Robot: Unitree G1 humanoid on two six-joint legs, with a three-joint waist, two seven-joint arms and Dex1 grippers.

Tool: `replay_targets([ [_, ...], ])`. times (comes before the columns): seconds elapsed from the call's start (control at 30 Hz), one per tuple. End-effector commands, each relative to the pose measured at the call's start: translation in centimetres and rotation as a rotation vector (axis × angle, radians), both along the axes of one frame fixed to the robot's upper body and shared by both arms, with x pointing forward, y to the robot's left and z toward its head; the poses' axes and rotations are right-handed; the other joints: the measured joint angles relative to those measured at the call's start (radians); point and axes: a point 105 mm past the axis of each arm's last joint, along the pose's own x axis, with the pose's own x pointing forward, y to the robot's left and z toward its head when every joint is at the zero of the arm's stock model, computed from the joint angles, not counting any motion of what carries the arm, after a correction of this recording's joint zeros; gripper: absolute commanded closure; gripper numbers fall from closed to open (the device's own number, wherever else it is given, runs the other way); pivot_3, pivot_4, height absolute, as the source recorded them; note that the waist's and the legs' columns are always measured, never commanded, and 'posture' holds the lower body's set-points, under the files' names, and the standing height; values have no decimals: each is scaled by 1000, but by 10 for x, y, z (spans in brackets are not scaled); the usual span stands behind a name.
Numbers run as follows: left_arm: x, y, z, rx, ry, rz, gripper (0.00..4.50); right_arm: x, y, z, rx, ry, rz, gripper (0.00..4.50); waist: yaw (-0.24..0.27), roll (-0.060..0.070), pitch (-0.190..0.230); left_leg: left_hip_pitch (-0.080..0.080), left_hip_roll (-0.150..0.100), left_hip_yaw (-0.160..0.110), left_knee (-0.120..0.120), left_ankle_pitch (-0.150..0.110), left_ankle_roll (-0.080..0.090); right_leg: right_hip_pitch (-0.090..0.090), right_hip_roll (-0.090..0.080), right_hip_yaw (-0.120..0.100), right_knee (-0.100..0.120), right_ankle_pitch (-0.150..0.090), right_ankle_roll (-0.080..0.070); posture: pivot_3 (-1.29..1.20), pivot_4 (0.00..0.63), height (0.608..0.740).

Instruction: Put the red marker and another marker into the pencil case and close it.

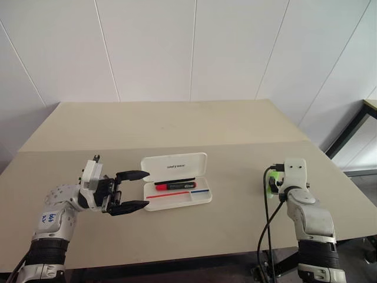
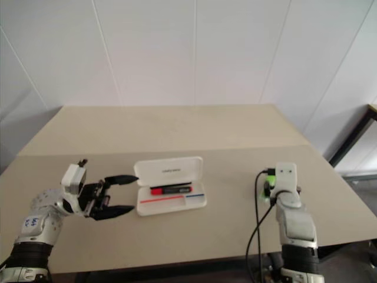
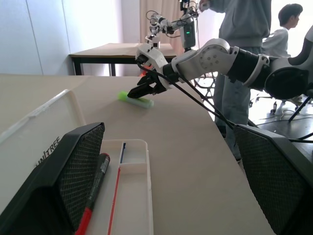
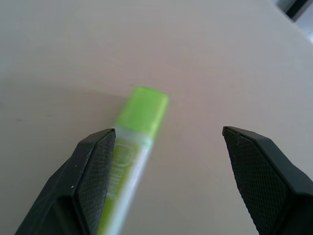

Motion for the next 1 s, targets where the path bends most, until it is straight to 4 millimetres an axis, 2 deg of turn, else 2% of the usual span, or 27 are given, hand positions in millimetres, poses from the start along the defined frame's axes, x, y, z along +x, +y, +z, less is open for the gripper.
replay_targets([
  [0.03,-4,2,9,9,-57,11,0,-1,-1,-5,36,20,0,22,0,0,0,0,0,0,0,0,0,0,0,0,0,0,0,0,150,740],
  [0.23,-4,3,10,6,-61,21,0,0,6,-15,65,64,7,22,0,0,0,0,0,0,0,0,0,0,0,0,0,0,0,0,150,740],
  [0.53,-4,4,11,6,-67,32,0,2,3,-28,64,132,-25,22,-3,-1,-1,0,0,0,1,0,0,1,0,0,0,0,0,0,150,740],
  [0.63,-4,4,11,4,-68,33,0,2,1,-32,80,147,-44,552,-4,-3,-2,1,0,0,1,0,1,3,0,0,-2,1,-1,0,150,740],
  [0.83,-5,3,12,1,-71,35,0,4,3,-27,98,131,-51,2539,0,-3,-2,2,0,-2,0,1,1,9,-3,-3,-11,3,-5,0,150,740],
  [1.0,-6,4,12,-3,-69,37,0,12,10,-5,17,51,44,2639,-1,-3,-2,1,0,-1,-7,0,0,11,-7,-5,-24,8,-12,0,150,740],
])
